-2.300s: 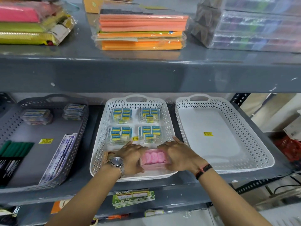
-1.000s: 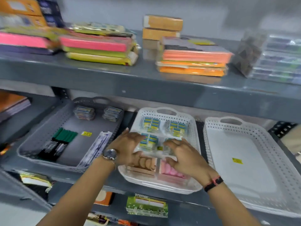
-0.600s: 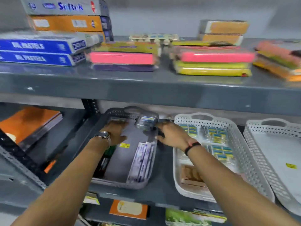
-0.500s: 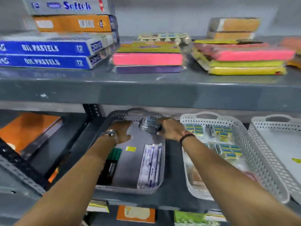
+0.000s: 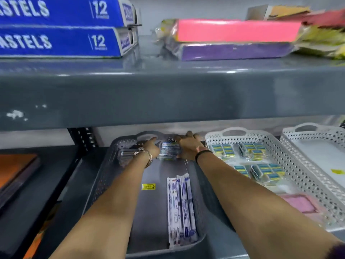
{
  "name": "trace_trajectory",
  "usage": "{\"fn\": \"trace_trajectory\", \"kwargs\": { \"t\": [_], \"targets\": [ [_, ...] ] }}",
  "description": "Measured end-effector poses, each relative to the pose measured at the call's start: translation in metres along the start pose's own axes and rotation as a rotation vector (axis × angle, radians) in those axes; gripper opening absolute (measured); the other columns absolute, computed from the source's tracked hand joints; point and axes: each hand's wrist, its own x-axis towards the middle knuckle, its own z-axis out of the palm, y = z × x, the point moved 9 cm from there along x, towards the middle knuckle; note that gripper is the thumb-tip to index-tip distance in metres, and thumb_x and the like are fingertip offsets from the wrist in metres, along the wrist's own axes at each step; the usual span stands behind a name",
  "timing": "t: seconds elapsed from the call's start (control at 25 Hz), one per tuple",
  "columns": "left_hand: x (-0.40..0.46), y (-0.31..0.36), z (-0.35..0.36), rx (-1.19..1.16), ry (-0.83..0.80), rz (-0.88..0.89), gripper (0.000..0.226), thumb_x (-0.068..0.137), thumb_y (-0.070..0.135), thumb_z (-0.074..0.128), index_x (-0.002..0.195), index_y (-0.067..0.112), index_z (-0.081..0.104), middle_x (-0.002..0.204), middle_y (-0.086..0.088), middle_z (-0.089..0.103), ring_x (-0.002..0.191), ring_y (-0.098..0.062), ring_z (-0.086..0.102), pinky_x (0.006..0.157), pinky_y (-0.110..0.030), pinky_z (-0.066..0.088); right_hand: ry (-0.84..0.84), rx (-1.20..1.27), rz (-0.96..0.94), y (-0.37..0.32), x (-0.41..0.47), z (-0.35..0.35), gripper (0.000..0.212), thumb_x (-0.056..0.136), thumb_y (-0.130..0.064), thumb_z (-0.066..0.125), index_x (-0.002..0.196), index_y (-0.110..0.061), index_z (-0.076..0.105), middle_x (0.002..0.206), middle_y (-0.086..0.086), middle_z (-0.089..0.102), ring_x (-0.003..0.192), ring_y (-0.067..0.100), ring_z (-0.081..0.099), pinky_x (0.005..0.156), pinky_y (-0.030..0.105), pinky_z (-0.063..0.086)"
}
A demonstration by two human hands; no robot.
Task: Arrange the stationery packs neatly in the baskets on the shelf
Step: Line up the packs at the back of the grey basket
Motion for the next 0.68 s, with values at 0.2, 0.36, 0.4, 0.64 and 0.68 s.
{"fn": "trace_trajectory", "kwargs": {
  "t": [0.2,0.36,0.4,0.64,0.68],
  "targets": [
    [0.017,-0.02,0.014,-0.157,-0.07,-0.034,0.045,0.09,-0.011,0.034,0.131,0.004,0.045,0.128,-0.023,0.052,0.11,-0.037,0.055,0.07,-0.036,0.055,0.051,0.028,0.015,-0.003,0.006,0.003,0.05,0.086,-0.015,0.056,0.134,-0.017,0.046,0.14,0.006,0.049,0.127,0.033,0.035,0.106,0.048,0.029],
    [0.025,-0.036,0.022,-0.228,-0.071,-0.101,0.035,0.091,-0.007,0.03,0.08,0.016,0.054,0.075,-0.006,0.048,0.065,-0.015,0.043,0.05,-0.025,0.035,0.08,0.122,-0.005,-0.01,0.006,0.001,0.047,0.086,-0.02,0.057,0.132,-0.02,0.048,0.137,0.007,0.052,0.127,0.028,0.041,0.106,0.043,0.029],
    [0.027,-0.037,0.02,-0.257,-0.052,-0.109,0.033,0.091,-0.006,0.032,0.08,0.017,0.054,0.077,-0.006,0.049,0.07,-0.017,0.045,0.049,-0.022,0.03,0.071,0.129,-0.013,-0.012,0.007,-0.001,0.049,0.085,-0.02,0.058,0.132,-0.019,0.047,0.137,0.007,0.052,0.127,0.026,0.043,0.107,0.042,0.029],
    [0.033,-0.051,0.023,-0.409,-0.002,-0.215,0.04,0.089,-0.007,0.039,0.055,0.013,0.04,0.064,-0.009,0.044,0.07,-0.022,0.047,0.053,-0.024,0.029,-0.076,0.096,-0.003,-0.014,0.01,0.011,0.047,0.088,-0.011,0.053,0.134,-0.008,0.042,0.131,0.015,0.058,0.122,0.03,0.052,0.108,0.04,0.032],
    [0.032,-0.051,0.025,-0.417,0.0,-0.223,0.04,0.089,-0.007,0.039,0.055,0.013,0.038,0.066,-0.009,0.044,0.073,-0.022,0.046,0.056,-0.025,0.03,-0.076,0.124,0.016,-0.013,0.009,0.013,0.045,0.09,-0.009,0.051,0.134,-0.007,0.042,0.131,0.017,0.058,0.122,0.03,0.051,0.11,0.04,0.031]
  ]
}}
